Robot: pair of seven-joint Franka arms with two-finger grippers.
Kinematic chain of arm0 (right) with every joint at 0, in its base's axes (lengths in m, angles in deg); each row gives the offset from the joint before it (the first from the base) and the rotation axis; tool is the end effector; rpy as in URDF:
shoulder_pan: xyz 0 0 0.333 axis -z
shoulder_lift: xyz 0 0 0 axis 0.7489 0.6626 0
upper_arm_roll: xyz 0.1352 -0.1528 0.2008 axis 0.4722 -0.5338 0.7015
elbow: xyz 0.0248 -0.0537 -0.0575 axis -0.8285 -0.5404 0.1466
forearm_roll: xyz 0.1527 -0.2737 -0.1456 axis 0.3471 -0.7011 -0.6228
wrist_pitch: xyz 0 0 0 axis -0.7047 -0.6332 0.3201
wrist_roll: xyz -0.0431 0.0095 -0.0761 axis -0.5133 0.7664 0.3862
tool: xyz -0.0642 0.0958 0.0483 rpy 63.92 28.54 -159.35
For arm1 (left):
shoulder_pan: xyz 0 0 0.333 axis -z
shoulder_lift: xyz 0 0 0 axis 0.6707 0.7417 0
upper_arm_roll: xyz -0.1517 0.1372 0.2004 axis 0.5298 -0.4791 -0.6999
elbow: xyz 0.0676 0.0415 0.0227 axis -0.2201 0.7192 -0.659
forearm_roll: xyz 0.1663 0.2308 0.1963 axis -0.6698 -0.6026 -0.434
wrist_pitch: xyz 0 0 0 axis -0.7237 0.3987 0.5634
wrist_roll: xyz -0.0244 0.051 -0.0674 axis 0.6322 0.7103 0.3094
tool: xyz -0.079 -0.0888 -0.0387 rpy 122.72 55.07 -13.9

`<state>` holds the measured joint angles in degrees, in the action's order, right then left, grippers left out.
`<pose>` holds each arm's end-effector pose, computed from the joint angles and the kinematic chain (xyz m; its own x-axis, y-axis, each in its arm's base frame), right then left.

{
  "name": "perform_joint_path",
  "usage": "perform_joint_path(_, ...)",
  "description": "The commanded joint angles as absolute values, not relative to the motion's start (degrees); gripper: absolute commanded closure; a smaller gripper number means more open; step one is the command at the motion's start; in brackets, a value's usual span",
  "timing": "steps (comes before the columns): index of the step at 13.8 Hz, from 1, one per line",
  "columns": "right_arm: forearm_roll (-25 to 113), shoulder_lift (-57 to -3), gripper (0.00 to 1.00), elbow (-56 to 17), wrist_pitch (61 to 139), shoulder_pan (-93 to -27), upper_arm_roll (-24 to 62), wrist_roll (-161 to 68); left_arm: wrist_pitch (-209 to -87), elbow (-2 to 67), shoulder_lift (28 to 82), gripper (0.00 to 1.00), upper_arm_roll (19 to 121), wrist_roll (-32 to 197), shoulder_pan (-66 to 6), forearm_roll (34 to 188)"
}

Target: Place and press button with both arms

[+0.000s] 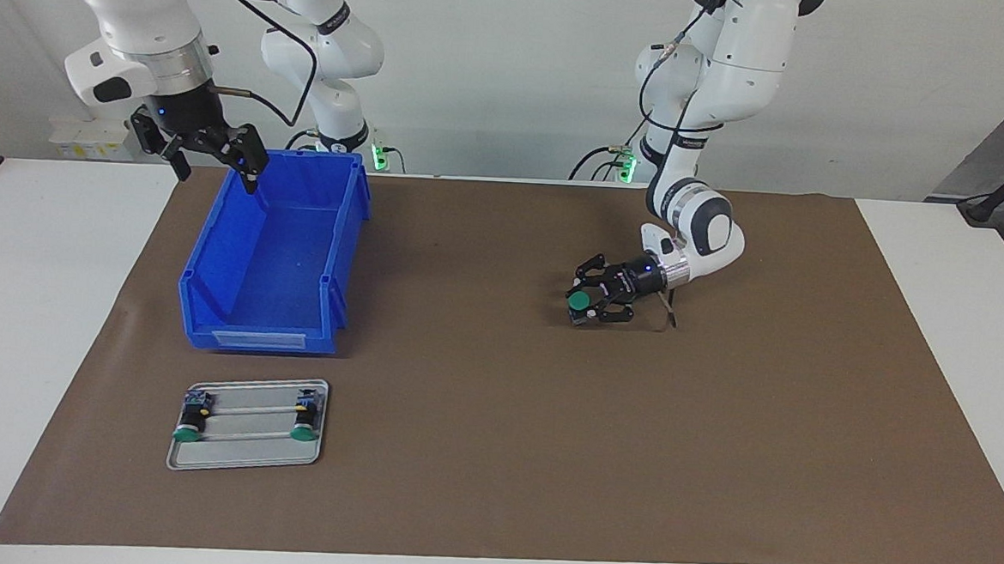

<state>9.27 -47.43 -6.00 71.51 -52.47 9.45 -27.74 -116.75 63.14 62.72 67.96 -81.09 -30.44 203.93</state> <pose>0.4942 0.0038 0.5907 0.9867 -0.1614 0.0190 -0.1623 -0.9844 0.0674 0.4330 -0.1794 0.2144 0.2181 -0.0107 0.9759 -0.9149 -0.3503 0.2006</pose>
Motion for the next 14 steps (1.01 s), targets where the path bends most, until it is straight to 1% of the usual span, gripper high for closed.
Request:
perform_joint_path(1, 9.31, -48.88, 0.0, -7.57, 72.08, -52.01, 9.76, -29.36, -115.07, 62.17, 63.95, 0.89, 67.22, -82.91, -29.64, 206.03)
perform_joint_path(5, 9.31, -48.88, 0.0, -7.66, 72.08, -52.01, 9.76, -29.36, -114.89, 62.7, 64.39, 0.87, 67.39, -83.44, -28.5, 206.21)
perform_joint_path(8, 9.31, -48.88, 0.0, -7.57, 72.08, -52.01, 9.76, -29.36, -114.89, 63.05, 64.39, 0.74, 67.22, -83.52, -28.5, 206.12)
perform_joint_path(9, 9.31, -48.88, 0.0, -7.66, 72.08, -52.01, 9.76, -29.36, -115.07, 63.13, 64.39, 0.62, 67.22, -83.44, -28.5, 206.12)
perform_joint_path(11, 9.31, -48.88, 0.0, -7.57, 72.08, -52.01, 9.76, -29.36, -114.9, 63.4, 64.39, 0.61, 67.13, -83.52, -28.59, 206.12)
perform_joint_path(14, 9.31, -48.88, 0.0, -7.66, 72.08, -52.01, 9.76, -29.36, -115.07, 63.93, 64.39, 0.54, 67.04, -84.05, -28.59, 206.04)
